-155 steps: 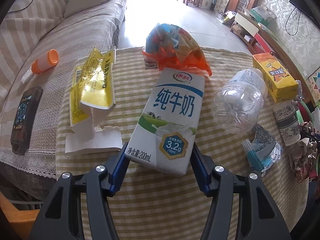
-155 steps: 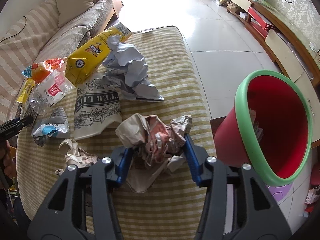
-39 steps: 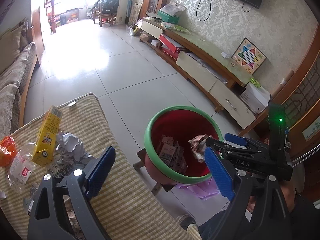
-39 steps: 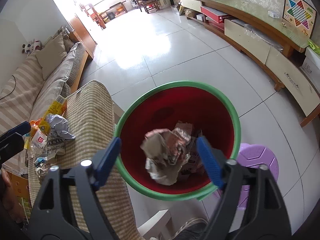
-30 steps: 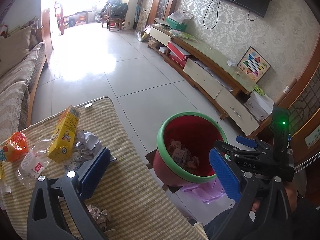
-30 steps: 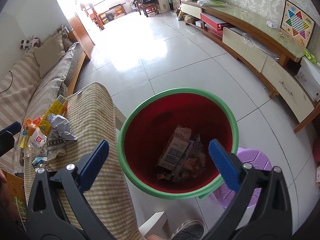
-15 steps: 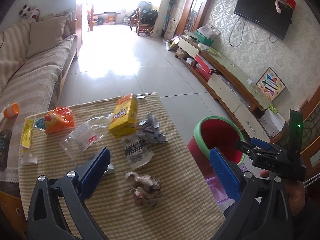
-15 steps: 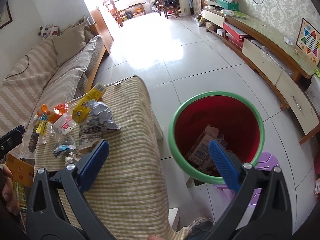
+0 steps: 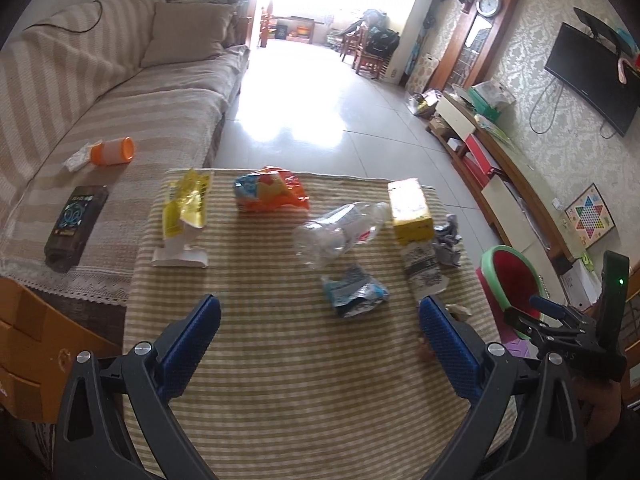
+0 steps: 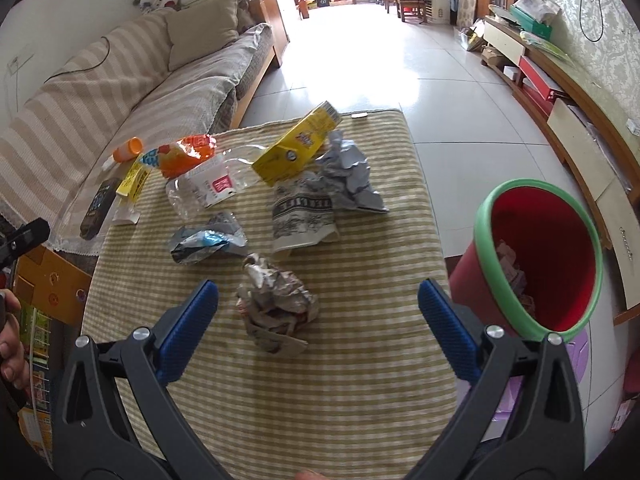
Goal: Collect trash
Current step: 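Move both tools back over the table, then grasp the brown crumpled paper with the right gripper while the left gripper grasps the yellow packaging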
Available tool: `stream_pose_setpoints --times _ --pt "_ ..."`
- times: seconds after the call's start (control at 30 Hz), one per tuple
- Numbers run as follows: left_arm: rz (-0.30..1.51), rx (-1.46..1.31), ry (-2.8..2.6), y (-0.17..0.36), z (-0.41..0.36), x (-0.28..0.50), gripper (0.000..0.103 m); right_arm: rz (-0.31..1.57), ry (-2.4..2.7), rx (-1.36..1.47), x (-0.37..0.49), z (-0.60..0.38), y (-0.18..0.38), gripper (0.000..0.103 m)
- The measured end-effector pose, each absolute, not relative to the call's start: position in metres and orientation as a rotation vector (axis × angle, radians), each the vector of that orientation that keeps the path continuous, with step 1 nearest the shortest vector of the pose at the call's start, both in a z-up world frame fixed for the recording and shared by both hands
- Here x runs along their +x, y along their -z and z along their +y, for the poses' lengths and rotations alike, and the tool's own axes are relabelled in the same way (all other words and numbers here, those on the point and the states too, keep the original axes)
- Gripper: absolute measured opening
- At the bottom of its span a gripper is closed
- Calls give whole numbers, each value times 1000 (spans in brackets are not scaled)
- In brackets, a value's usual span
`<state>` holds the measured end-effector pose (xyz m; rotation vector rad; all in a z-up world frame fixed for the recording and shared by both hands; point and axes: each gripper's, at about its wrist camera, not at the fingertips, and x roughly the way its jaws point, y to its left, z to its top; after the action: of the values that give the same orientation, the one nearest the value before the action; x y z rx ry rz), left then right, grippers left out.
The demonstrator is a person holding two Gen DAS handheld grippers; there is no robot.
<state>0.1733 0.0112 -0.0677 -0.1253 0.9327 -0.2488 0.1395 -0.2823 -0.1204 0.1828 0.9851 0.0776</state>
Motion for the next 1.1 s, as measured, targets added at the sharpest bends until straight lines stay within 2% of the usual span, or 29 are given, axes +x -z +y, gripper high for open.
stream_pose_setpoints --times 0.43,0.97,1.1 --pt "1015 -137 84 122 86 266 95 1090 -85 154 160 -240 166 99" --pt "1119 -14 -4 187 81 358 94 1136 -86 126 178 -231 197 99" --pt "1139 2 -34 199 77 364 88 1143 -87 128 181 -229 202 97"
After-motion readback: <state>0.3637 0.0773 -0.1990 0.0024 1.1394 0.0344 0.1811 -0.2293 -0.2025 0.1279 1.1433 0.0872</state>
